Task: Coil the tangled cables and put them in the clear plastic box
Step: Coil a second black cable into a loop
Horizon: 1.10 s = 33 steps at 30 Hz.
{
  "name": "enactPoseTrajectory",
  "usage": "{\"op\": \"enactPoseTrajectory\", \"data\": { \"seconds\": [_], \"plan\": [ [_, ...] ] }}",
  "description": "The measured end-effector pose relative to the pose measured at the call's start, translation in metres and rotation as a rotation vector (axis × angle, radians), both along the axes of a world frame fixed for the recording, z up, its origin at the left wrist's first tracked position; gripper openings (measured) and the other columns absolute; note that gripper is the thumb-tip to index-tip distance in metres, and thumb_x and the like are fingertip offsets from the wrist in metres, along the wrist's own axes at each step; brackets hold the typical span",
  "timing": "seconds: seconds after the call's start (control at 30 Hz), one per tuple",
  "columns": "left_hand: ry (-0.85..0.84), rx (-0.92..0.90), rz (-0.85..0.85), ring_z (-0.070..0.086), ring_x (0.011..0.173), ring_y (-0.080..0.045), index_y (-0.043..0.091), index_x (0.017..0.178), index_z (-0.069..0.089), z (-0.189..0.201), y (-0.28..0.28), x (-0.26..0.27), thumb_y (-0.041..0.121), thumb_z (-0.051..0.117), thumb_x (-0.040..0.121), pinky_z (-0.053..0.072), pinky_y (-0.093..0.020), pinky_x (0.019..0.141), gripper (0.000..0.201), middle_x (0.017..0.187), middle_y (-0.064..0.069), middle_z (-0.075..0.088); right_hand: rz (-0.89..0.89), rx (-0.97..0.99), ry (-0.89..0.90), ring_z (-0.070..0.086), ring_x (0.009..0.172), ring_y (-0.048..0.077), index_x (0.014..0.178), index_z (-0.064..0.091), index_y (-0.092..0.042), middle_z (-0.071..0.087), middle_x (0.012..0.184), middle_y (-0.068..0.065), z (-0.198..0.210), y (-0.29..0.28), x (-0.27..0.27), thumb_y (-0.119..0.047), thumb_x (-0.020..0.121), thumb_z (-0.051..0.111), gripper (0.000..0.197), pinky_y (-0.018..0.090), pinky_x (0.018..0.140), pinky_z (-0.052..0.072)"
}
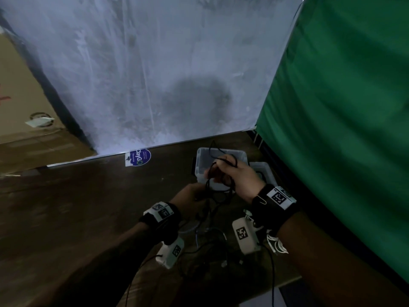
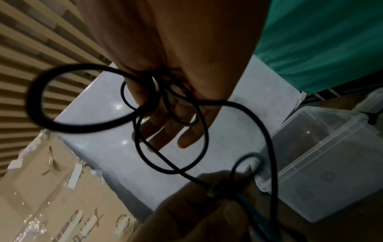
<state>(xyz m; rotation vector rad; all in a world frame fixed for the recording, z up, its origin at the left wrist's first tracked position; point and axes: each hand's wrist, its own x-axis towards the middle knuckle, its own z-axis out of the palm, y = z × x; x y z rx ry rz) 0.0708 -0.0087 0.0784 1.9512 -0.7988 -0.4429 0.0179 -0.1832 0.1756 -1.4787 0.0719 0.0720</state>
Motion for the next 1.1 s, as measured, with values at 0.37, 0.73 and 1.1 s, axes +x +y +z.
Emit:
{"op": "enactPoseTrajectory", "data": {
  "seconds": [0.37,0.73,1.1],
  "plan": [
    [0.153,-0.194,0.228,0.062,0.068,0.001,0.019,0.083,0.07,0.014,0.006,0.018,0.001,0.068,0.085,0.051,-0.016,0.068,0.018,0.07,0.011,0.07,0.049,-1.087,0.036,0.063,0.083,0.014,0.094,0.069,-0.018,0.068,0.09,-0.002,-0.013,-0.016,-0.014,-0.033,0.081,0.076,0.021,0.027,0.07,0.048],
    [0.075,0.267,0.38,0.065,0.099,-0.028,0.006,0.114,0.065,-0.041,0.058,0.04,0.013,0.066,0.086,0.051,-0.041,0.091,0.029,0.108,-0.014,0.069,-0.402,-0.453,-0.148,0.056,0.072,0.014,0.076,0.063,-0.013,0.06,0.072,-0.002,0.023,-0.037,-0.009,-0.014,0.09,0.062,0.015,0.027,0.071,0.042],
    [0.154,0.43,0.413,0.063,0.106,-0.03,0.012,0.113,0.067,-0.045,0.07,0.024,0.01,0.066,0.084,0.05,-0.04,0.092,0.029,0.113,-0.013,0.068,-0.263,-0.432,-0.052,0.054,0.064,0.019,0.06,0.061,-0.023,0.055,0.056,-0.008,0.014,-0.059,-0.015,-0.038,0.075,0.064,0.022,0.043,0.074,0.043]
  ]
}}
